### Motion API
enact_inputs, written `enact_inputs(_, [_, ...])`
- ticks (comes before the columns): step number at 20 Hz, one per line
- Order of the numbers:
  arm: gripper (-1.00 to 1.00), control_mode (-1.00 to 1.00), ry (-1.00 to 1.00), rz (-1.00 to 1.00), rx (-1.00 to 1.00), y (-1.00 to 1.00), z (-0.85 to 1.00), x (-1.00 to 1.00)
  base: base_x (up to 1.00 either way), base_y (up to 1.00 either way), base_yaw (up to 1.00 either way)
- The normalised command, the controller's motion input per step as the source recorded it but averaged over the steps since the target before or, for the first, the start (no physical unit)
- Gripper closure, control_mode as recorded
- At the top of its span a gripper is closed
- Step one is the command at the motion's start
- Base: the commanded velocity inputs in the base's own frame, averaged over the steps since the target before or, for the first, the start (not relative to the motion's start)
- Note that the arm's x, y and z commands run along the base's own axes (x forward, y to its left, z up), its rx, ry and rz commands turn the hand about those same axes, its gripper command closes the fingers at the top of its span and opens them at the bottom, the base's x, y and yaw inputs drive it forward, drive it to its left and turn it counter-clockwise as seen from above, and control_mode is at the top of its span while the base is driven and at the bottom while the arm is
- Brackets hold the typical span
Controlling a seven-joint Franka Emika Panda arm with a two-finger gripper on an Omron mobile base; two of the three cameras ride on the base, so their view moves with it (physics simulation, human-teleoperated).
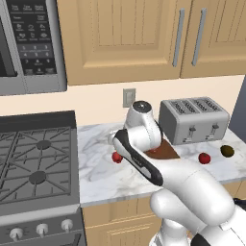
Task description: Place the avocado, onion, tomato, and bell pepper on the cutting board.
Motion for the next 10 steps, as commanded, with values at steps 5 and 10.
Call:
enact_inputs(5, [-1.00,-1.00,0.07,0.00,0.00,0.00,-0.11,0.24,0.00,0.00,0.00])
enact_inputs(10, [-1.00,-1.00,0.04,0.00,0.00,0.01,-0.22,0.16,0.00,0.00,0.00])
